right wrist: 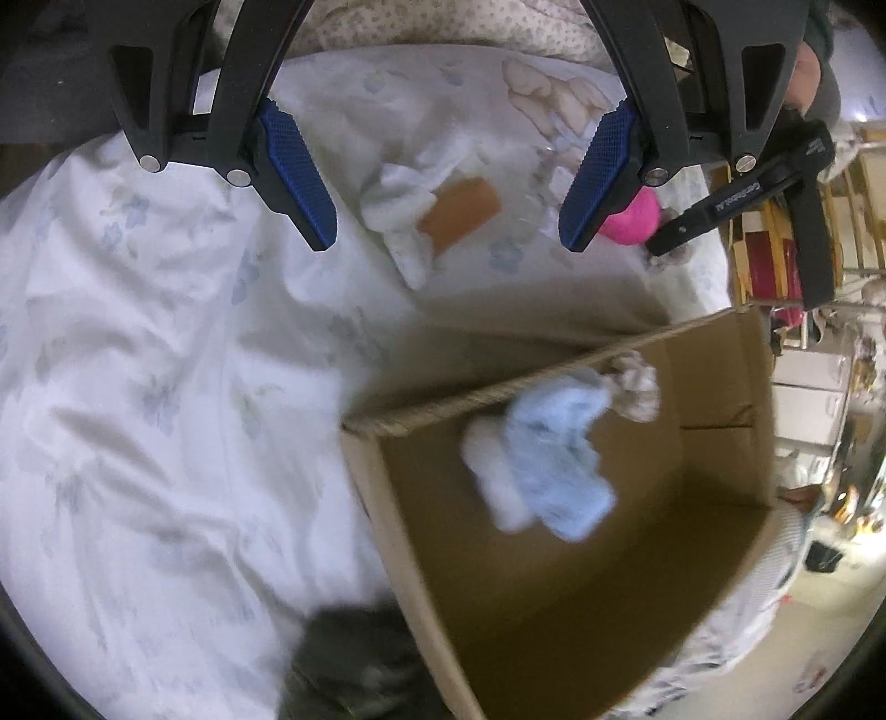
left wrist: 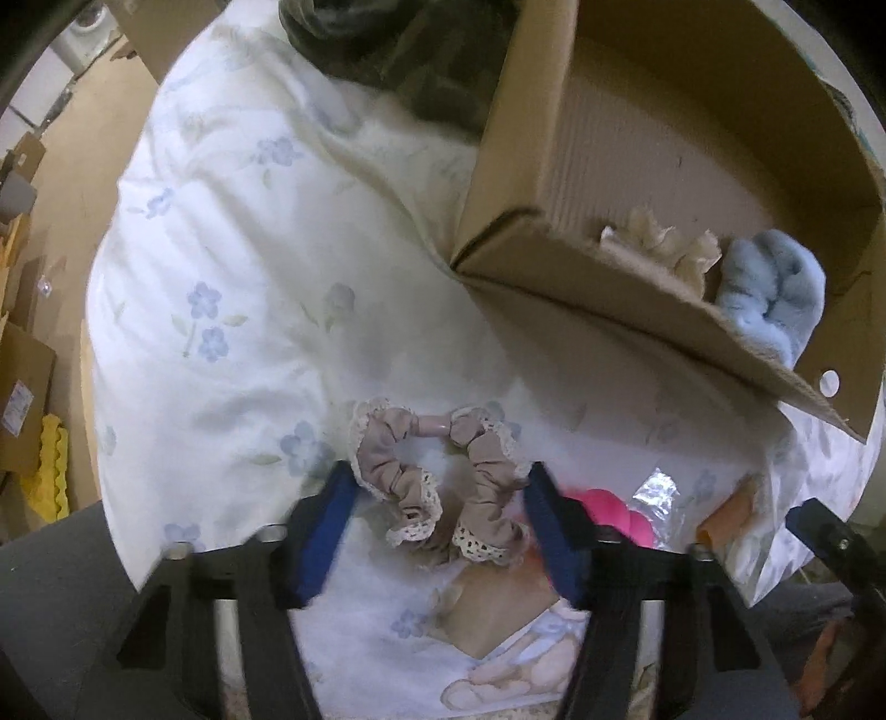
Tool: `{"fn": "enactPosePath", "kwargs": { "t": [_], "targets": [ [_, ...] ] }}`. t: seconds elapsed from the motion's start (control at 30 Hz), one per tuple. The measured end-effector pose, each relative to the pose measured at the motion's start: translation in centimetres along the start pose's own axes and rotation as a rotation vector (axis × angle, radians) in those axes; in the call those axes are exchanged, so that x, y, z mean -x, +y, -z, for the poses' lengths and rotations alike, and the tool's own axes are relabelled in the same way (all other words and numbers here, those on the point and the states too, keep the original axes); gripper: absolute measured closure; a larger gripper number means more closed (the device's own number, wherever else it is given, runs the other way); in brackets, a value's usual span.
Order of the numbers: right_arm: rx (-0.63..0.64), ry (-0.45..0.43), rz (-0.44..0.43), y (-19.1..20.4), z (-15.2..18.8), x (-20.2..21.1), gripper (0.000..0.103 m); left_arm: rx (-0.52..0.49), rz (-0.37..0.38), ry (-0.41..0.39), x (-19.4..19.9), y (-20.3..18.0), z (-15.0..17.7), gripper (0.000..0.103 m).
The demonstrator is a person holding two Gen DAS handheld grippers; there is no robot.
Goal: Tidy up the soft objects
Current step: 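Grasp the beige lace scrunchie with the left tool while the right tool grasps the white sock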
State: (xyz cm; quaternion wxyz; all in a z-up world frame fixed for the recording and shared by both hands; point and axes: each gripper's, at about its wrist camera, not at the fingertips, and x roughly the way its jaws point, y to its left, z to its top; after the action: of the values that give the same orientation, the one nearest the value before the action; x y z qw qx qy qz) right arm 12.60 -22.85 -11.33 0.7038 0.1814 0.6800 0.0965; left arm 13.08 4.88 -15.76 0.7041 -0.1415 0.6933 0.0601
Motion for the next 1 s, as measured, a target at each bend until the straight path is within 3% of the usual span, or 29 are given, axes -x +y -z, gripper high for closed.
{"fn": "enactPosePath", "kwargs": {
  "t": [0.1,0.13,0.17,0.23,0.33,0.4,0.43,0.47,0.53,0.57,0.7,0.83,1.0],
  "targets": [
    [-0.004,0.061,0.007,0.0,0.0,-1.4,0.015,-0.001,-0.010,0.004,-0.5,0.1,-0.4,0.063],
    [0.004,0.075,0.010,0.1,0.0,-1.7,0.016,-0.004,-0.015,0.003,-0.5,0.0,-0.6,0.075],
    [0.015,0.088,0.018,0.3,0.1,-2.0,0.016,-0.007,-0.019,0.000,-0.5,0.0,-0.7,0.081],
    [0.041,0.110,0.036,0.7,0.4,-2.5,0.016,-0.006,-0.016,-0.009,-0.3,0.0,-0.8,0.085],
    [0.050,0.118,0.051,0.4,1.1,-2.8,0.017,-0.001,-0.010,-0.033,0.3,0.1,-0.9,0.086],
    [0.041,0.119,0.048,0.4,1.2,-3.0,0.025,-0.004,-0.011,-0.062,1.5,0.6,-1.2,0.086],
    [0.033,0.119,0.046,0.2,1.2,-3.0,0.036,-0.009,-0.016,-0.078,1.9,0.5,-1.2,0.086],
    [0.029,0.119,0.049,0.0,1.4,-3.0,0.055,-0.012,-0.018,-0.091,2.3,0.5,-1.0,0.086],
    [0.031,0.120,0.059,-0.3,1.5,-3.0,0.070,-0.017,-0.023,-0.111,2.9,0.5,-0.8,0.086],
    [0.035,0.109,0.067,-0.4,1.5,-2.8,0.073,-0.019,-0.022,-0.115,3.1,0.5,-0.6,0.086],
    [0.074,0.022,0.045,0.2,1.6,-0.6,0.075,-0.024,-0.016,-0.125,3.7,0.4,-0.1,0.086],
    [0.099,-0.095,-0.044,1.2,2.2,2.4,0.075,-0.022,-0.007,-0.147,4.9,0.4,1.1,0.086],
    [0.170,-0.090,-0.053,2.5,2.9,2.7,0.075,-0.034,-0.010,-0.177,6.7,0.9,2.2,0.086]
  ]
}}
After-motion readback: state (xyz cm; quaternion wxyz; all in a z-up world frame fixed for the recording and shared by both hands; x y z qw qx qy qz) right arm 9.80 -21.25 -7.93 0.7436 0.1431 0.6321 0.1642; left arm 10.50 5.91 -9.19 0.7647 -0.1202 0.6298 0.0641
